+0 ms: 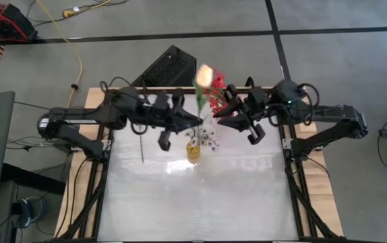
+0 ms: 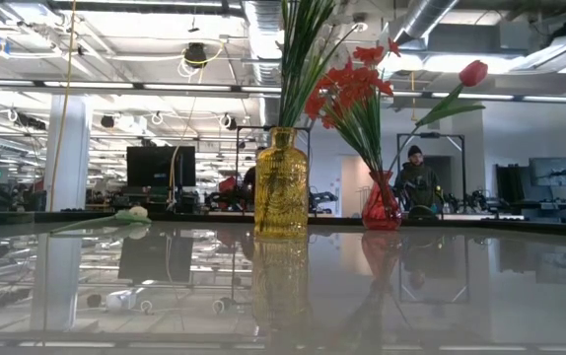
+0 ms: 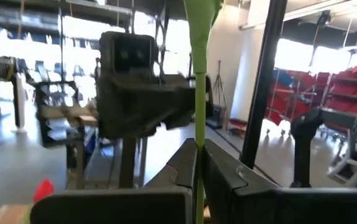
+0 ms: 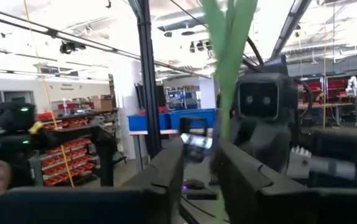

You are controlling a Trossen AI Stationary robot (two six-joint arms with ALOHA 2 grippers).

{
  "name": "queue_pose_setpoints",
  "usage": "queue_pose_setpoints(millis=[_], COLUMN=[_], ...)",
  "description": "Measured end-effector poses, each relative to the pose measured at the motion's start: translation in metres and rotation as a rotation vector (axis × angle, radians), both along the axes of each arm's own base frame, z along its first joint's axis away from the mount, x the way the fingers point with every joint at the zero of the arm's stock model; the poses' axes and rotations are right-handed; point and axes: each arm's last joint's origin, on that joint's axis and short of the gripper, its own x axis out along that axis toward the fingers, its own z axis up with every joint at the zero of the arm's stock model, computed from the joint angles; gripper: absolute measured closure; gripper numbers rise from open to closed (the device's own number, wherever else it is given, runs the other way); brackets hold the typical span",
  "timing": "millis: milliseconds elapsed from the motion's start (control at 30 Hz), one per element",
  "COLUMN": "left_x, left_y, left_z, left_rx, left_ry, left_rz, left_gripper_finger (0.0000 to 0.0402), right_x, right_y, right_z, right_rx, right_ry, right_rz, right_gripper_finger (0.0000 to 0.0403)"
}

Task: Sort flowers into vase by color
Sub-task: Put the bottom light white flower into the yellow vase

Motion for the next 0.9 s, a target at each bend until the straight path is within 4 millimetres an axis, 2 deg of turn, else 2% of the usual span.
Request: queue_pose_setpoints(millis=[167, 267, 367, 500, 633, 900], left_x=[-0.025, -0.043, -0.062, -0.085, -0.094, -0.085], left_y=[0.004, 0.007, 0.009, 0.011, 0.013, 0.014], left_z=[0.018, 0.025, 0.022, 0.009, -0.022, -0.125], left_rx=[0.064, 0.103, 0.107, 0.091, 0.019, -0.073], left_ry=[-0.064, -0.063, -0.054, -0.041, -0.036, -0.176], left_rz=[0.041, 0.131, 0.242, 0.296, 0.369, 0.397], left_gripper_finger=[0.0401, 0.0401, 0.0401, 0.0401, 0.0401, 0.0401], right_x=[-0.019, -0.035, -0.049, -0.064, -0.071, -0.06], right_y=[-0.003, -0.005, -0.006, -0.005, -0.004, -0.006], right_z=[0.008, 0.014, 0.018, 0.018, 0.018, 0.012], right_rx=[-0.001, -0.001, 0.001, 0.005, 0.007, 0.012], right_ry=[-0.001, 0.002, 0.022, 0.067, 0.093, 0.13], right_rz=[-0.012, -0.026, -0.034, -0.036, -0.036, -0.043], right_gripper_finger=[0.0227, 0.0202, 0.0186, 0.018, 0.018, 0.0181])
